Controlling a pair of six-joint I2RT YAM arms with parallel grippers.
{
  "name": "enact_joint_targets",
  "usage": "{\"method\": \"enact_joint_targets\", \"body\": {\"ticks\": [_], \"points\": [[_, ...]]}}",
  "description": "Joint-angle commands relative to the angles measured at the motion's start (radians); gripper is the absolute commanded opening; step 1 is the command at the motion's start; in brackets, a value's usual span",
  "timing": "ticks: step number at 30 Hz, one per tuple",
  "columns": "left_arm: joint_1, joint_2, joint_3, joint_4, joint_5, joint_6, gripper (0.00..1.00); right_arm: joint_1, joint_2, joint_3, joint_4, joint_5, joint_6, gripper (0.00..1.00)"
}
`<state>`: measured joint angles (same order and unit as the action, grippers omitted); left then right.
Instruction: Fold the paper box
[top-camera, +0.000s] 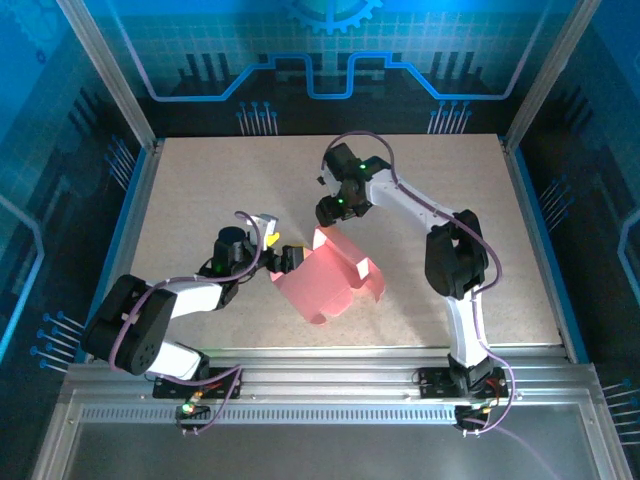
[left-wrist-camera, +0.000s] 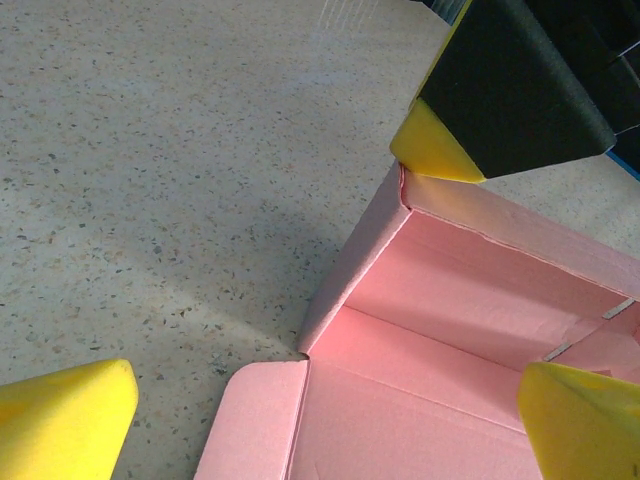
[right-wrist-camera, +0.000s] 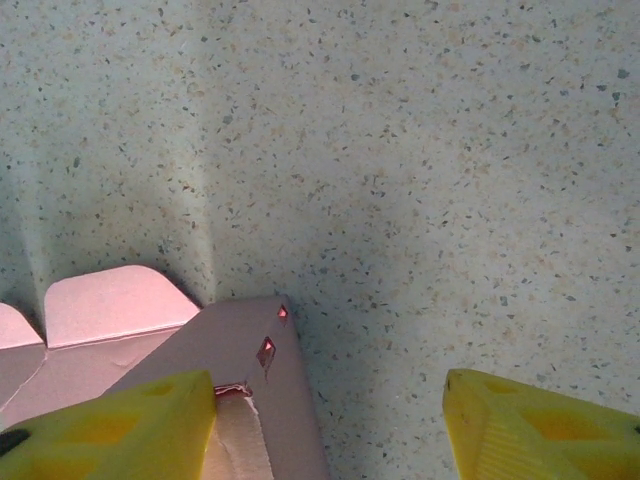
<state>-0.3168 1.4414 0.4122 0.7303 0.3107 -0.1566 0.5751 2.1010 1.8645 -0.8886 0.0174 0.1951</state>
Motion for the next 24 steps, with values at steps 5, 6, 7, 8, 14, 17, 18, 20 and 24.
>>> {"method": "enact_joint_targets", "body": {"ticks": [5, 6, 7, 8, 14, 17, 18, 20, 24], "points": [[0.005, 0.002, 0.001, -0.012, 0.01, 0.005, 0.99, 0.037, 0.051, 0.003, -0.073, 0.049, -0.032, 0.64], [0.006, 0.001, 0.001, -0.012, 0.01, 0.006, 0.99, 0.037, 0.04, 0.004, -0.068, 0.037, -0.03, 0.66], [0.005, 0.001, 0.001, -0.014, 0.011, 0.006, 0.99, 0.037, 0.024, 0.009, -0.062, 0.028, -0.028, 0.68], [0.006, -0.001, -0.001, -0.015, 0.009, 0.005, 0.99, 0.036, 0.009, 0.017, -0.057, 0.024, -0.026, 0.71], [0.006, -0.01, -0.008, -0.015, 0.002, 0.009, 0.99, 0.041, -0.027, 0.07, -0.058, 0.04, -0.034, 0.74], [0.008, -0.018, -0.016, -0.017, -0.005, 0.012, 0.99, 0.062, -0.032, 0.059, -0.045, 0.052, -0.04, 0.77], [0.008, -0.022, -0.016, -0.016, -0.006, 0.013, 0.99, 0.072, -0.03, 0.053, -0.037, 0.057, -0.044, 0.78], [0.011, -0.026, -0.02, -0.017, -0.008, 0.015, 0.99, 0.089, -0.016, 0.052, -0.032, 0.059, -0.047, 0.8], [0.013, -0.029, -0.023, -0.017, -0.005, 0.016, 0.99, 0.115, 0.037, 0.088, -0.051, 0.077, -0.062, 0.82]]}}
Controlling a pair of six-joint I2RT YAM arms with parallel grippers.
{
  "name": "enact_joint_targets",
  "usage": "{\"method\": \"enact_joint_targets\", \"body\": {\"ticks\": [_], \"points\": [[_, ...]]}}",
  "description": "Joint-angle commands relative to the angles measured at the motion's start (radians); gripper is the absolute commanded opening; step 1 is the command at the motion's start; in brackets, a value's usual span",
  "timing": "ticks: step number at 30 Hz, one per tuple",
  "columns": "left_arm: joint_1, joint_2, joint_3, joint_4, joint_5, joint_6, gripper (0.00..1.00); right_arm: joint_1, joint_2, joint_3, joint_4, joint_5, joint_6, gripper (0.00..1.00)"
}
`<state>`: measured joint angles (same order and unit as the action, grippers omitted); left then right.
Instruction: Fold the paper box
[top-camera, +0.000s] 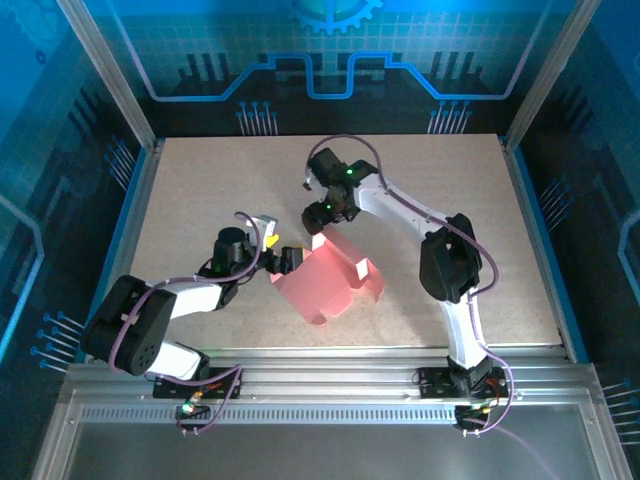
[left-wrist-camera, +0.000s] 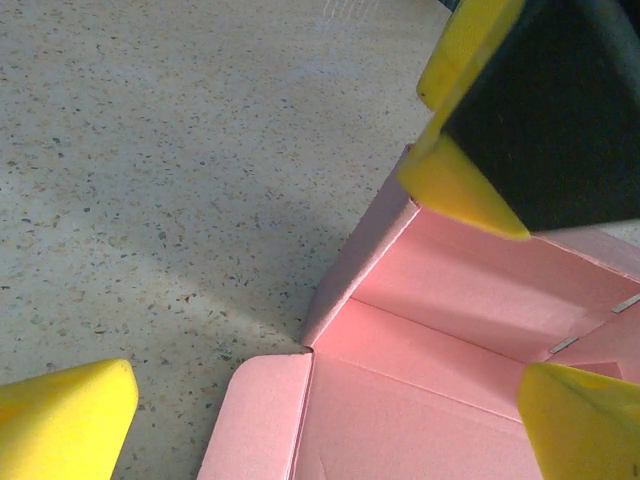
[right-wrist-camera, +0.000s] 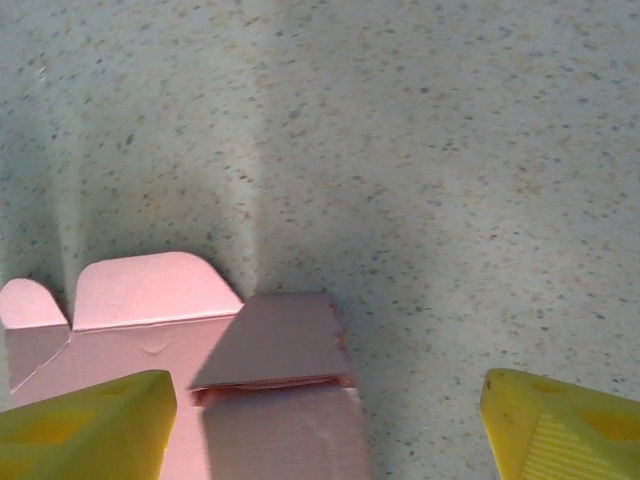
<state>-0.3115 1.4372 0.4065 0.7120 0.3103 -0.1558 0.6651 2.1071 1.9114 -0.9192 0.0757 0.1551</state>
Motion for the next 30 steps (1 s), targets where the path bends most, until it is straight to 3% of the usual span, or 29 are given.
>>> {"method": "enact_joint_targets", "body": {"ticks": [1, 12, 24, 30], "points": [[0.008, -0.024, -0.018, 0.0, -0.003, 0.016, 0.99, 0.032, 0.047, 0.055, -0.03, 0.022, -0.027, 0.83], [0.01, -0.039, -0.024, -0.003, -0.002, 0.023, 0.99, 0.056, 0.201, 0.183, -0.133, 0.067, -0.052, 0.83], [0.011, -0.045, -0.028, -0.007, -0.006, 0.031, 0.99, 0.078, 0.261, 0.232, -0.184, 0.126, -0.074, 0.59], [0.014, -0.05, -0.03, -0.008, -0.008, 0.032, 0.99, 0.088, 0.268, 0.255, -0.205, 0.153, -0.079, 0.52]]}}
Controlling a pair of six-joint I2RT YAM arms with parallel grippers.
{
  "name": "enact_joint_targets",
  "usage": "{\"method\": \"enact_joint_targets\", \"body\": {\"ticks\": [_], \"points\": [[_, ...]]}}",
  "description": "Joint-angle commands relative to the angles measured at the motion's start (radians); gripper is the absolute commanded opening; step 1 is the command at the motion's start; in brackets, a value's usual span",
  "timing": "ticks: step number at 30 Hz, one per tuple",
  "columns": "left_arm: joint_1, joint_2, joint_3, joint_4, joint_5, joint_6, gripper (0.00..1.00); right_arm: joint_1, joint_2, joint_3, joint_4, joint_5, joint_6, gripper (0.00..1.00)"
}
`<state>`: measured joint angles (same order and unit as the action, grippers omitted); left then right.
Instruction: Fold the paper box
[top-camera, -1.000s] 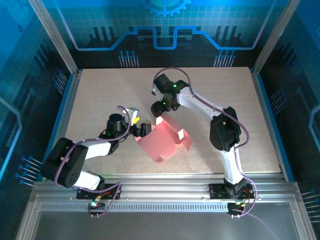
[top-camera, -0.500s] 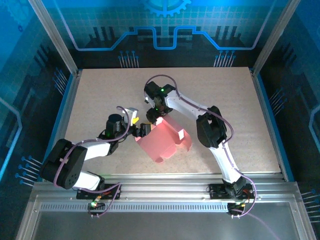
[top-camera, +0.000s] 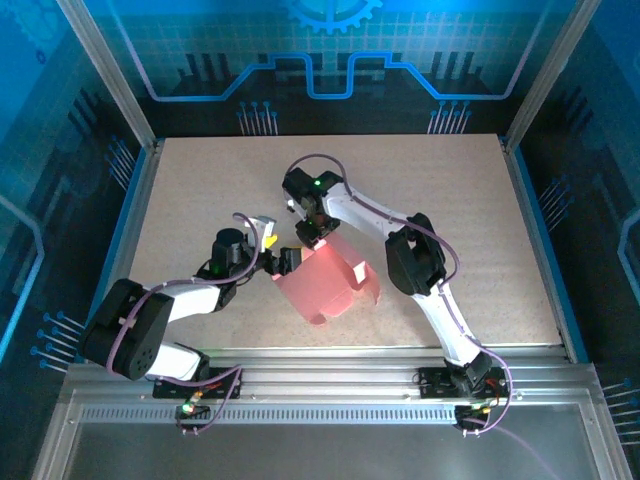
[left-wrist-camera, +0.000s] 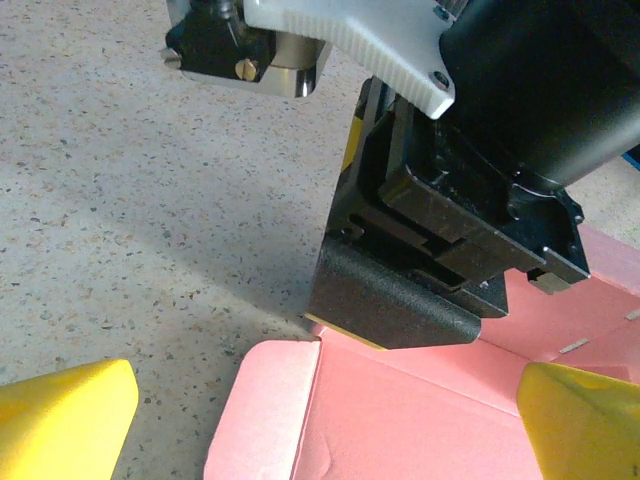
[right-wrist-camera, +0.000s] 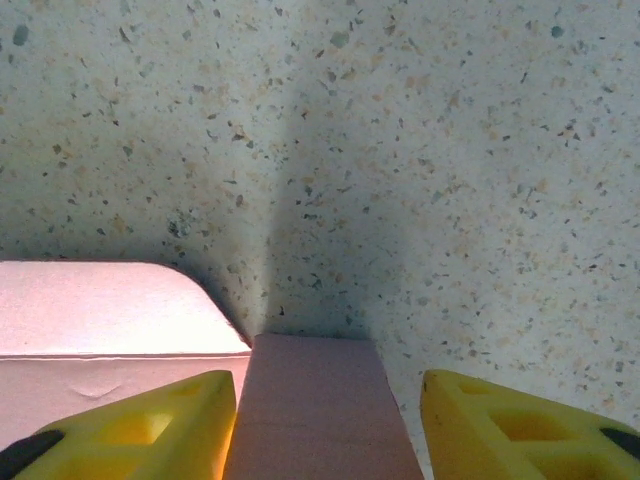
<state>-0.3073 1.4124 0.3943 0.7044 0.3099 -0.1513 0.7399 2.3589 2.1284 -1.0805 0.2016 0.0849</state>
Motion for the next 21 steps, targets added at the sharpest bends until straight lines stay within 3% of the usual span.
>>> {"method": "enact_joint_targets", "body": {"ticks": [1, 8, 11, 13, 16, 19, 21], "points": [[0.01, -0.029, -0.019, -0.003, -0.011, 0.028, 0.99, 0.015, 0.016, 0.038, -0.044, 0.028, -0.01, 0.51], [0.014, -0.072, -0.031, -0.021, -0.027, 0.034, 0.99, 0.025, 0.03, 0.028, -0.053, 0.044, -0.005, 0.41], [0.014, -0.085, -0.031, -0.035, -0.03, 0.04, 0.99, 0.025, 0.033, 0.024, -0.052, 0.049, -0.002, 0.41], [0.014, -0.089, -0.034, -0.037, -0.032, 0.041, 0.99, 0.024, 0.034, 0.031, -0.055, 0.051, -0.003, 0.45], [0.016, -0.09, -0.035, -0.038, -0.032, 0.041, 0.99, 0.024, 0.039, 0.042, -0.059, 0.05, -0.003, 0.64], [0.017, -0.09, -0.035, -0.036, -0.032, 0.042, 0.99, 0.024, 0.041, 0.045, -0.062, 0.048, -0.004, 0.65], [0.016, -0.09, -0.037, -0.036, -0.032, 0.042, 0.99, 0.024, 0.044, 0.046, -0.065, 0.047, -0.008, 0.58]]}}
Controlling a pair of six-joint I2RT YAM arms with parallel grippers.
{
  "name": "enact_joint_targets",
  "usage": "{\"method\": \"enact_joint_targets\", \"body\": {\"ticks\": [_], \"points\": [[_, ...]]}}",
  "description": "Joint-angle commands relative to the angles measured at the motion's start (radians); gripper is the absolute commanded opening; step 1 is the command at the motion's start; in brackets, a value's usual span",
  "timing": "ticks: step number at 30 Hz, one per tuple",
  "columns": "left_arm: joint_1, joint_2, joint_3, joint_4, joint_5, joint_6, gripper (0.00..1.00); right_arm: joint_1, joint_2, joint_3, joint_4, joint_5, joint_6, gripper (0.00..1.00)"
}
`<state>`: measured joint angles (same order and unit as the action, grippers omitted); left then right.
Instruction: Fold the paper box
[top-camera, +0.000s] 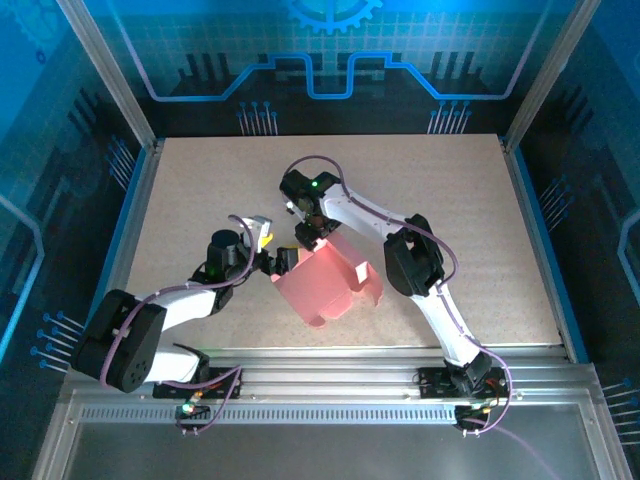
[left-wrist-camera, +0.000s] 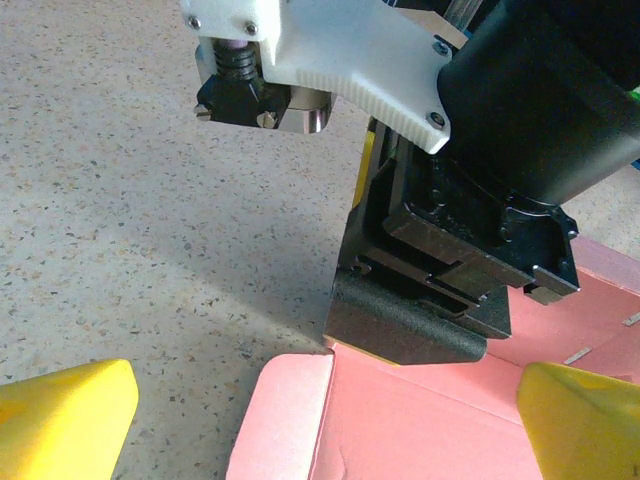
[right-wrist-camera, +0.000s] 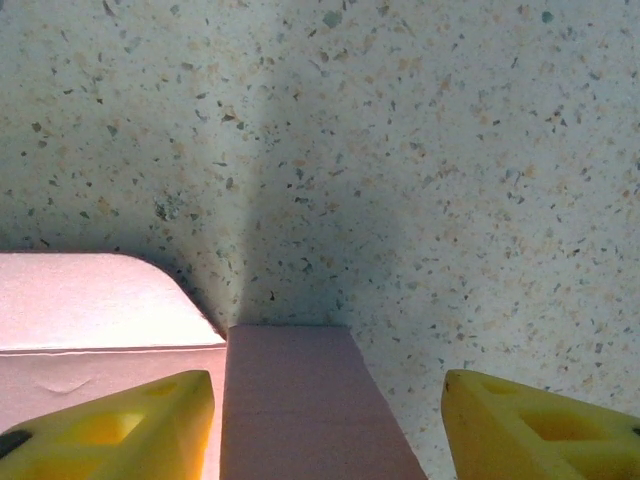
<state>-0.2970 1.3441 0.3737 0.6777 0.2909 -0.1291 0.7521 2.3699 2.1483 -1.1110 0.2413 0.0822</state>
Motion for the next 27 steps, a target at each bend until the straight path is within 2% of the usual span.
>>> {"method": "enact_joint_targets", "body": {"ticks": [1, 8, 9, 10, 12, 17, 23, 27], "points": [[0.006, -0.022, -0.016, -0.009, -0.013, 0.02, 0.99, 0.012, 0.034, 0.026, -0.035, 0.007, -0.005, 0.55], [0.007, -0.023, -0.019, -0.009, -0.014, 0.022, 0.99, 0.013, 0.033, 0.028, -0.039, 0.001, -0.005, 0.36], [0.007, -0.023, -0.019, -0.009, -0.015, 0.021, 0.99, 0.012, 0.031, 0.03, -0.039, 0.001, -0.005, 0.36], [0.007, -0.023, -0.018, -0.009, -0.014, 0.021, 0.99, 0.013, 0.03, 0.031, -0.04, 0.001, -0.005, 0.41], [0.007, -0.021, -0.018, -0.009, -0.012, 0.021, 0.99, 0.013, 0.025, 0.036, -0.038, -0.003, -0.004, 0.6], [0.007, -0.01, -0.012, -0.008, 0.004, 0.021, 0.99, 0.006, -0.012, 0.049, -0.025, -0.036, -0.001, 0.81], [0.006, 0.017, 0.012, 0.059, 0.076, 0.048, 0.99, -0.044, -0.161, -0.012, 0.056, -0.078, 0.034, 0.92], [-0.011, -0.024, 0.064, 0.047, 0.139, 0.185, 0.99, -0.112, -0.332, -0.199, 0.203, -0.145, 0.085, 0.93]]}}
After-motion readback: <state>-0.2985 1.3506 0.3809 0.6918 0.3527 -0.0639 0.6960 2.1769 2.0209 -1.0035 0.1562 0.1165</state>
